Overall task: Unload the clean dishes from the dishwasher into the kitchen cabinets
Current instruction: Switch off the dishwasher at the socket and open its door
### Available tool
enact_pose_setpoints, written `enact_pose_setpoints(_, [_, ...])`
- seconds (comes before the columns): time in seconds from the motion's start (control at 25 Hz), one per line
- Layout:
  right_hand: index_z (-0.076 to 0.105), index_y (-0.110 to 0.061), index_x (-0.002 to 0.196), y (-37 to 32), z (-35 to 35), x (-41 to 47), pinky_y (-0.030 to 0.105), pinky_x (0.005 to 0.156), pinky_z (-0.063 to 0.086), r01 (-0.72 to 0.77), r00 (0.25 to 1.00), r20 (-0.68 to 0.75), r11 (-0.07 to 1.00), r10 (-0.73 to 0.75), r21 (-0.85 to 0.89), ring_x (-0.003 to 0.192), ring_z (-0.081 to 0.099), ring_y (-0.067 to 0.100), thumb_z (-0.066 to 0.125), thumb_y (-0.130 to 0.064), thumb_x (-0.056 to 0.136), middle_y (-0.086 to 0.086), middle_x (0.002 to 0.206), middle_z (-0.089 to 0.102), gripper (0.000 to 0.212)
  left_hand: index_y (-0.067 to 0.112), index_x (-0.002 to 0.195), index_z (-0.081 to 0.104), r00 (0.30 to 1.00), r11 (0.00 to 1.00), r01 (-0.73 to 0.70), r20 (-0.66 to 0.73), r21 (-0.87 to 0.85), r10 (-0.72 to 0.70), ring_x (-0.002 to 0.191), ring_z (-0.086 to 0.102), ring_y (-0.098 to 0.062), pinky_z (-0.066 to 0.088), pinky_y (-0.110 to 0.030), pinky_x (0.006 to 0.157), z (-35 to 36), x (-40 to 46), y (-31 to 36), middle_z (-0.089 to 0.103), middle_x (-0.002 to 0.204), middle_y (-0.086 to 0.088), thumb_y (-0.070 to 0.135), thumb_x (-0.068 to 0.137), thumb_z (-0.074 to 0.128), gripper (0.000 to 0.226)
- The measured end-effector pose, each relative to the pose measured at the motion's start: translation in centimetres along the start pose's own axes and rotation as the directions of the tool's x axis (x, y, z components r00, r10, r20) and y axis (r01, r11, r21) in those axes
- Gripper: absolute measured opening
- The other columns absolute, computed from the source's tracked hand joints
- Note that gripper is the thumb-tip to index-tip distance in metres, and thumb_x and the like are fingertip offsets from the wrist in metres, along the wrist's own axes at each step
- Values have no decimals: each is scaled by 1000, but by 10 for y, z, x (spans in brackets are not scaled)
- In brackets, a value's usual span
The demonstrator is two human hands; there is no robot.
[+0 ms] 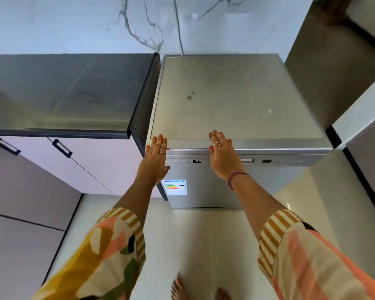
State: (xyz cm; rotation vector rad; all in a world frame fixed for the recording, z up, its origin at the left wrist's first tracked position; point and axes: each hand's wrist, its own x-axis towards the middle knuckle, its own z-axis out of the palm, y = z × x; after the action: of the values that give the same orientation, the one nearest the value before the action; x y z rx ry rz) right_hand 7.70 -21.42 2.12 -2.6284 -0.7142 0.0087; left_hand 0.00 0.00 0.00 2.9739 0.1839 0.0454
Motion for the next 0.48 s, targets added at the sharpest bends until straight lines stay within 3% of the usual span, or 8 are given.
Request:
enact_pose_setpoints(0.16, [27,-4,147,4,34,17,34,119,6,-9,1000,14,1000,9,-9,146,18,25,29,-12,102,10,156,26,46,3,150,14,996,992,-71,-44,106,76,146,10,-34,4,-42,116,22,23,-14,14,158,-17,23,82,72,92])
enact_pose_setpoints(0.24, [36,-2,143,8,51,20,36,117,10,-11,998,-59,999,8,-39,142,28,29,31,-12,100,13,150,36,45,2,145,31,978,973,-114,-148,199,145,138,34,-38,19,-46,113,36,30,-23,37,149,-19,14,73,79,88])
enact_pose_setpoints(0.32, [46,-1,137,11,60,22,39,114,20,-5,986,-166,996,-10,-90,135,41,31,30,-15,96,15,143,47,46,2,140,39,944,960,-148,-255,239,209,129,46,-38,32,-46,108,42,35,-34,48,140,-19,10,69,81,83])
enact_pose_setpoints(0.48, [48,-2,136,13,70,19,40,113,26,10,968,-245,982,-57,-190,132,45,29,35,-14,93,13,141,50,47,4,143,31,905,945,-217,-311,246,289,132,39,-37,30,-45,110,53,37,-44,42,144,-19,16,72,77,86])
